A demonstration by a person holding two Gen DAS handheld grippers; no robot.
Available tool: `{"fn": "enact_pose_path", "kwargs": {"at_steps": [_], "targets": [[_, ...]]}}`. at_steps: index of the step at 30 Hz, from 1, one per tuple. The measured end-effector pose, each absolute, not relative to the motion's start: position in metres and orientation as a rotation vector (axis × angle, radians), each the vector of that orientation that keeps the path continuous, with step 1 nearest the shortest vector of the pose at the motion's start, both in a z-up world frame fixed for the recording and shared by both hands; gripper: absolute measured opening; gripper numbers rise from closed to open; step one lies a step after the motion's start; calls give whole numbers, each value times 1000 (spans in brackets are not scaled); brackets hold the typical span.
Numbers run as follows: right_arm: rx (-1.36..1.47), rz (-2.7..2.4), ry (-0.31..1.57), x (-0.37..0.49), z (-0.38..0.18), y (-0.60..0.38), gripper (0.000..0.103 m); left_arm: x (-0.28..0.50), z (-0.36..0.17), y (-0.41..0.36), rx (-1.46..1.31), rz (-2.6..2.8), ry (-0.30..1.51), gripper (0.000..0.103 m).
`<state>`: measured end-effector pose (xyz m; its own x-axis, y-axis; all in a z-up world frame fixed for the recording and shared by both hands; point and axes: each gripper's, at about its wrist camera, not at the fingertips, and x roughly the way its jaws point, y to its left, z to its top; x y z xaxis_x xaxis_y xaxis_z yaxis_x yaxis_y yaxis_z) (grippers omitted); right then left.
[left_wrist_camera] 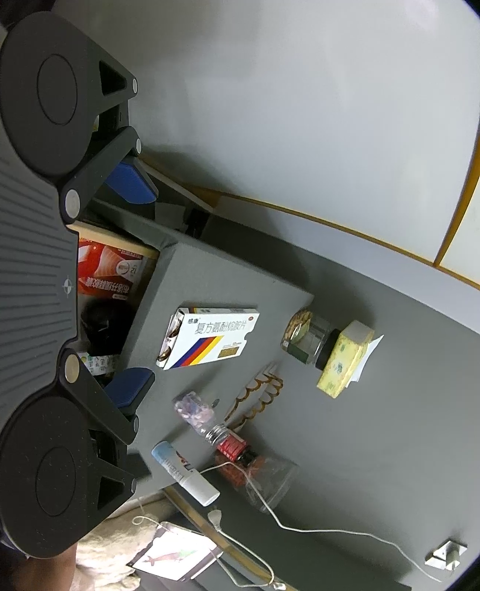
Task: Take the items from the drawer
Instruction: 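Lift the glasses case and place it on the nightstand top, open right tool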
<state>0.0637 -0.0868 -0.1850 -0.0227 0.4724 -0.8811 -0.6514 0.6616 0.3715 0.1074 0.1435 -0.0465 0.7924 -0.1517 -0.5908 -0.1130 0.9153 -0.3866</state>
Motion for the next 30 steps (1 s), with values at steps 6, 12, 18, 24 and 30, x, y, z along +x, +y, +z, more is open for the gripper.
{"fn": "enact_pose_path", "kwargs": {"at_steps": [6, 12, 18, 24, 30], "targets": [[32, 888, 1178, 42, -125, -134, 66, 108, -47, 141, -407, -25, 663, 93], [202, 688, 1057, 48, -37, -228, 66, 107, -48, 139, -395, -30, 663, 93], [174, 252, 1055, 135, -34, -302, 66, 105, -46, 129, -342, -48, 648, 93], [106, 7, 1070, 188, -73, -290, 67, 104, -50, 126, -311, -34, 662, 93], [78, 60, 934, 188, -61, -293, 82, 104, -52, 124, -296, -33, 669, 93]]}}
